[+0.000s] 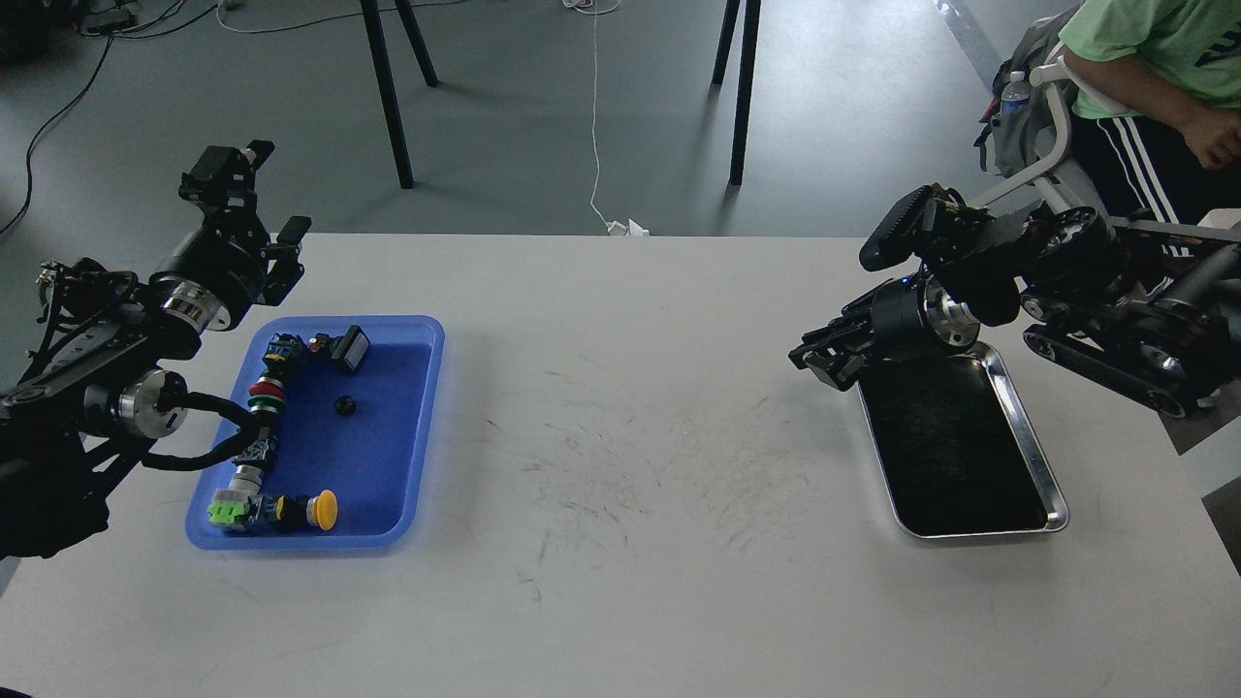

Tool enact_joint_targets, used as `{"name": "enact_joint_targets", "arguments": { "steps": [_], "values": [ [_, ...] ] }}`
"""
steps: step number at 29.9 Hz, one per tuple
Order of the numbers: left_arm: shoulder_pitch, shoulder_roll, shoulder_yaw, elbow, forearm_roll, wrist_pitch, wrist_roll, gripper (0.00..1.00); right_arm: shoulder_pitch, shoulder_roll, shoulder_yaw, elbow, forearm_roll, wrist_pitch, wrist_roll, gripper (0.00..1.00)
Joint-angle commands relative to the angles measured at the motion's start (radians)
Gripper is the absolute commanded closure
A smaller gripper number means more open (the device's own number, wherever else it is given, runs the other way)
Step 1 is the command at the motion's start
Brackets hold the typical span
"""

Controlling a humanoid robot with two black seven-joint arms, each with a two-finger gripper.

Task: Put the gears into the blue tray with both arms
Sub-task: 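Lift the black part and carry it toward the blue tray with the right gripper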

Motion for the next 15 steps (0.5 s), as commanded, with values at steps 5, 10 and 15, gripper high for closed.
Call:
{"name": "enact_joint_targets", "arguments": {
  "steps": [5,10,15],
  "values": [
    [0.000,0.022,-0.002,-0.004,-0.002,-0.002,0.000,0.02,-0.123,0.099,0.089,-0.022,0.008,-0.248,0.000,0.99],
    [-0.002,0.030,-0.005,-0.005,-0.002,-0.009,0.000,0.02,-0.185,0.207,0.124,-0.060,0.008,-0.337,0.000,0.99],
    [-0.002,0.042,-0.017,-0.005,0.000,-0.009,0.000,0.02,-0.232,0.282,0.152,-0.100,0.008,-0.427,0.000,0.99]
  ]
}}
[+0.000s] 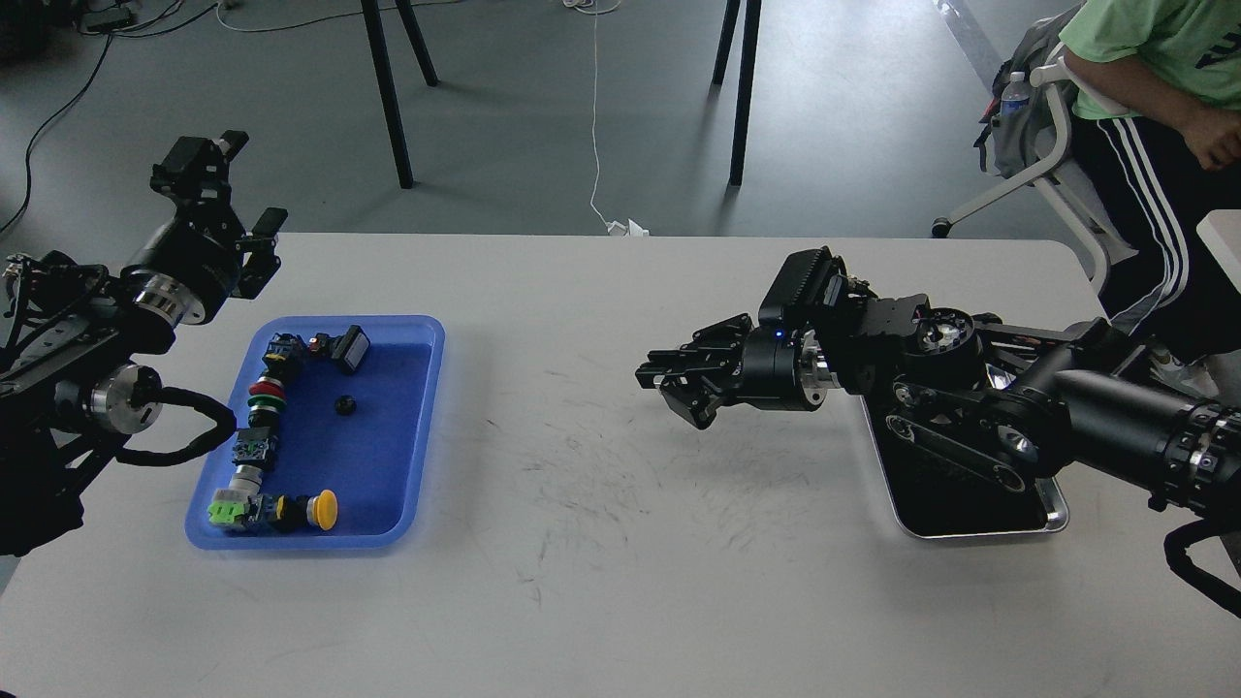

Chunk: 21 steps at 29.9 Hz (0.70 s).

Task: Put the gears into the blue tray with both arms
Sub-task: 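Lift the black part and carry it toward the blue tray with the right gripper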

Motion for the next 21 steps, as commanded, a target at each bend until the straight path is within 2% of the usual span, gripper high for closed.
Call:
{"name": "enact_joint_targets", "arguments": {
  "steps": [1,13,21],
  "values": [
    [0.000,0.006,-0.004,0.000,0.001,0.000,0.000,0.02,-0.028,0.063,0.027,-0.027,0.000,-0.046,0.000,0.99],
    [-0.001,0.020,-0.050,-0.005,0.001,-0.003,0.000,0.02,-0.117,0.153,0.066,-0.041,0.000,-0.079,0.000,0.99],
    [-0.001,0.041,-0.055,-0.008,0.001,-0.016,0.000,0.02,-0.168,0.254,0.054,-0.092,-0.006,-0.085,0.000,0.99]
  ]
}}
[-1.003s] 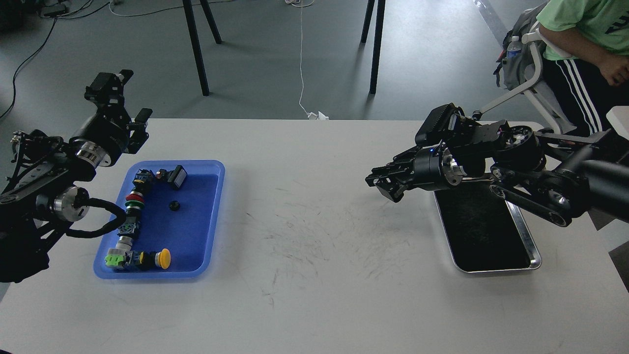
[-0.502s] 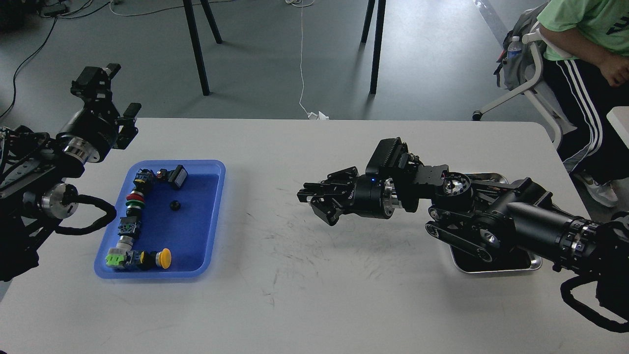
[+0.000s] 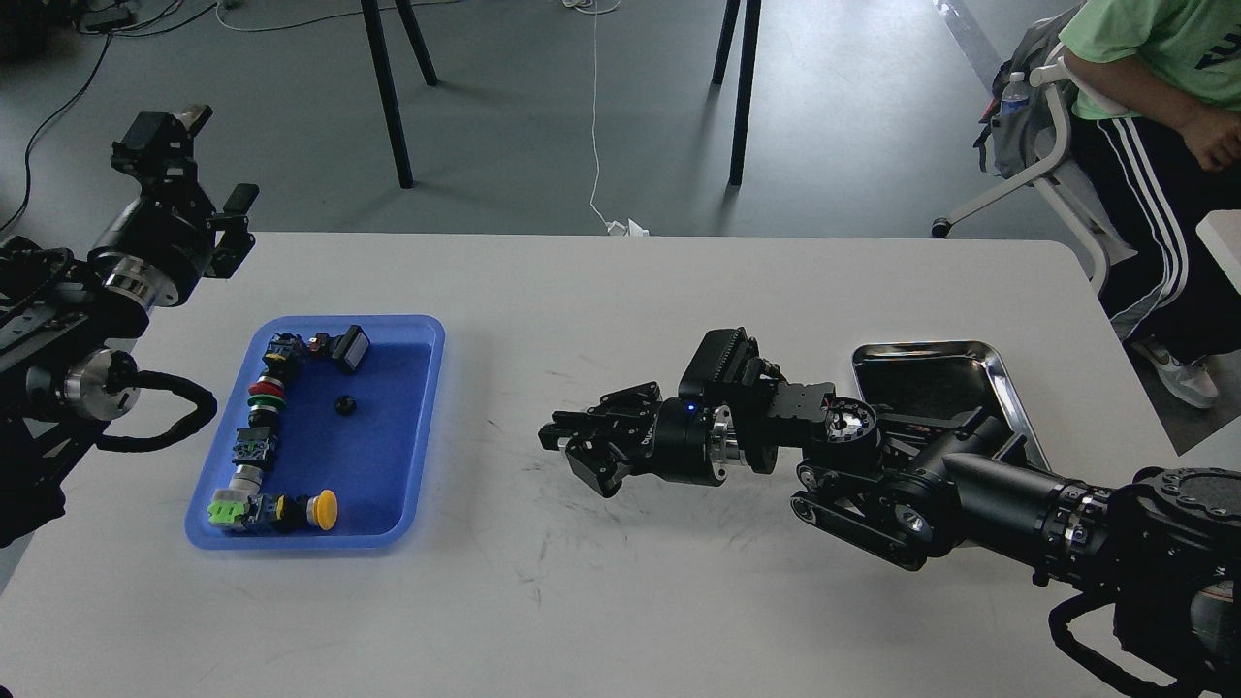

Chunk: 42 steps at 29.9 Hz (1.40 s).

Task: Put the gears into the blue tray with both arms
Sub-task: 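Lift the black part and carry it toward the blue tray with the right gripper, then open the right gripper, releasing the black part onto the table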

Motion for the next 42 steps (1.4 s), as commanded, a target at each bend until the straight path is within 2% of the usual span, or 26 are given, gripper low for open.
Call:
{"name": "enact_joint_targets", "arguments": {
  "steps": [1,11,23,27,31,33,36,38,42],
  "values": [
    [0.000,0.013,-0.003,-0.007,0.000,-0.007,0.000,0.02,-0.015,0.036,-0.007,-0.013,-0.007,-0.001,0.000,0.99],
    [0.005,0.054,-0.009,-0.021,0.000,-0.009,0.000,0.02,-0.025,0.036,-0.037,-0.118,-0.013,-0.003,0.000,0.99],
    [0.006,0.073,-0.009,-0.047,0.000,-0.007,0.000,0.02,-0.040,0.036,-0.032,-0.141,-0.010,-0.010,0.000,0.97],
    [0.006,0.077,-0.009,-0.049,-0.002,-0.007,0.000,0.02,-0.045,0.036,-0.020,-0.142,-0.007,-0.015,0.000,0.75],
    [0.006,0.086,-0.009,-0.049,0.000,-0.007,0.000,0.02,-0.046,0.036,-0.018,-0.142,0.002,-0.017,0.000,0.41],
    [0.006,0.089,-0.009,-0.049,0.000,-0.007,0.000,0.02,-0.045,0.036,-0.017,-0.142,0.002,-0.017,0.000,0.39],
    [0.008,0.089,-0.009,-0.049,0.000,-0.007,0.000,0.02,-0.046,0.036,-0.004,-0.142,0.004,-0.017,0.000,0.28],
    [0.009,0.089,-0.009,-0.049,0.000,-0.009,0.000,0.02,-0.046,0.036,0.014,-0.142,0.007,-0.015,0.000,0.26],
    [0.009,0.088,-0.008,-0.049,0.000,-0.007,0.000,0.02,-0.045,0.036,0.074,-0.141,0.077,-0.006,0.000,0.14]
  ]
}}
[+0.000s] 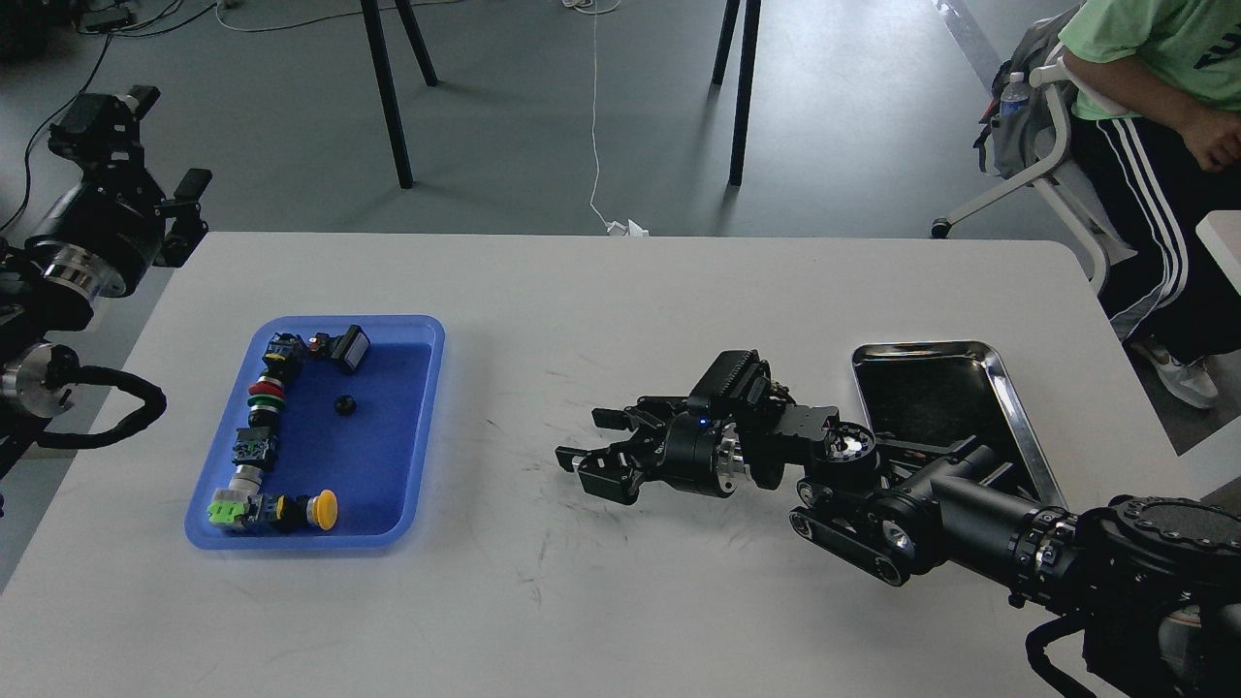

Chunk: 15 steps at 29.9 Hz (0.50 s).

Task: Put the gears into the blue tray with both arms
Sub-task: 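Open the right gripper, releasing the black part onto the table, then raise and withdraw the right arm back over the metal tray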

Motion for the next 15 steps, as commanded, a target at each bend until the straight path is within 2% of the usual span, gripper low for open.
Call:
{"name": "enact_joint_targets", "arguments": {
  "steps": [1,7,10,15],
  "values": [
    [0.000,-0.001,0.000,0.000,0.000,0.001,0.000,0.02,0.005,0.000,0.047,0.001,0.081,0.008,0.000,0.13],
    [0.002,-0.006,0.005,0.000,0.002,0.002,0.000,0.02,0.029,0.000,0.059,0.001,0.267,0.002,0.000,0.13],
    [0.002,-0.012,0.012,0.000,0.003,0.013,0.000,0.02,0.031,0.000,0.082,0.001,0.395,-0.001,0.000,0.08],
    [0.003,-0.017,0.020,-0.005,0.016,0.007,0.000,0.02,0.049,0.000,0.095,0.001,0.561,-0.001,0.000,0.08]
  ]
}}
